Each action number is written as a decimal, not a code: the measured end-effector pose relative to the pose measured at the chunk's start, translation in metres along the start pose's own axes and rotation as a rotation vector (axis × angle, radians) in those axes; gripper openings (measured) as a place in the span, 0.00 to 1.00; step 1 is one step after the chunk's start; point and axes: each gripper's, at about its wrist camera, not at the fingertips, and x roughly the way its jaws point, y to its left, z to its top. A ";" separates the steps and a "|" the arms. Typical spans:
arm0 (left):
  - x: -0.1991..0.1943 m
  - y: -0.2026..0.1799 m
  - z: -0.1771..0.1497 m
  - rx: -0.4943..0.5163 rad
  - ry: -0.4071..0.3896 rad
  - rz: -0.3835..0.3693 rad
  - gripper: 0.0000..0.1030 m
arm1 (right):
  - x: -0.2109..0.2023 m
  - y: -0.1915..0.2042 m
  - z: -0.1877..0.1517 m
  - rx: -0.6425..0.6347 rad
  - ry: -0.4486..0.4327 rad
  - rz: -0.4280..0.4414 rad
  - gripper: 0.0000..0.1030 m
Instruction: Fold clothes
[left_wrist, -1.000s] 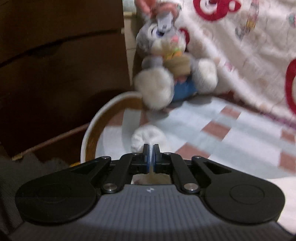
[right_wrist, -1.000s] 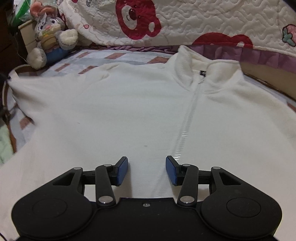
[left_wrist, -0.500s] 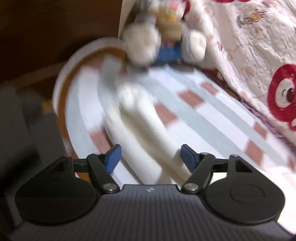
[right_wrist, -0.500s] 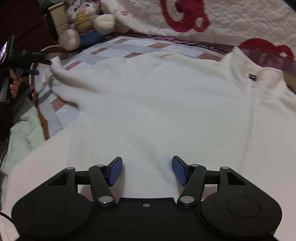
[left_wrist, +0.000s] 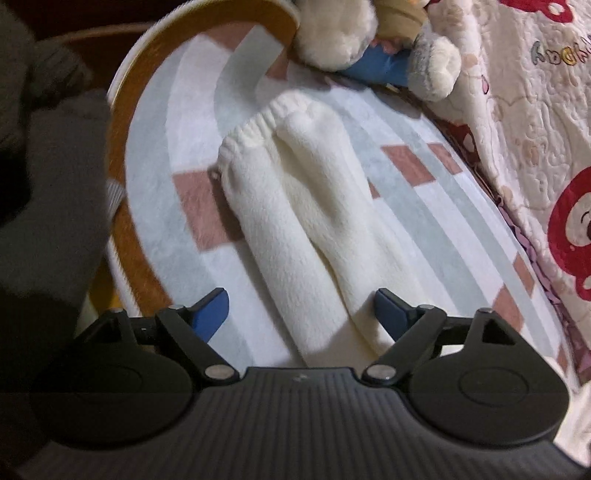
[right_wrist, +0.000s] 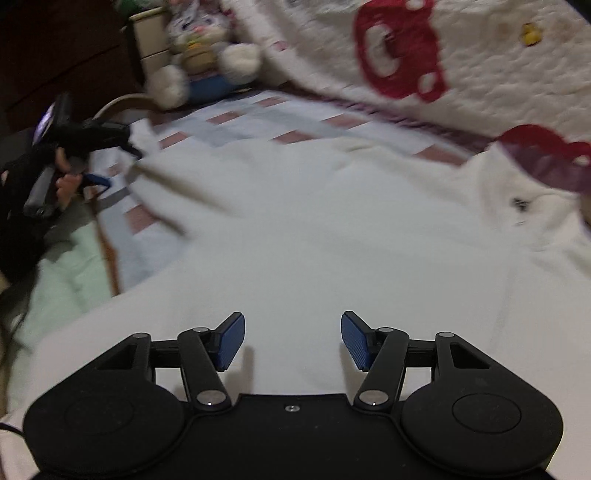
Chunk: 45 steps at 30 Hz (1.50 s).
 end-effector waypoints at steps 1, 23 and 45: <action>0.002 -0.001 -0.001 0.001 -0.021 -0.006 0.97 | -0.003 -0.005 0.000 0.017 -0.007 -0.010 0.61; -0.102 -0.089 -0.028 0.350 -0.397 -0.127 0.12 | -0.022 -0.042 -0.022 0.045 -0.032 -0.102 0.61; -0.104 -0.220 -0.237 0.795 0.277 -0.459 0.25 | -0.014 -0.059 -0.051 0.165 0.019 -0.140 0.63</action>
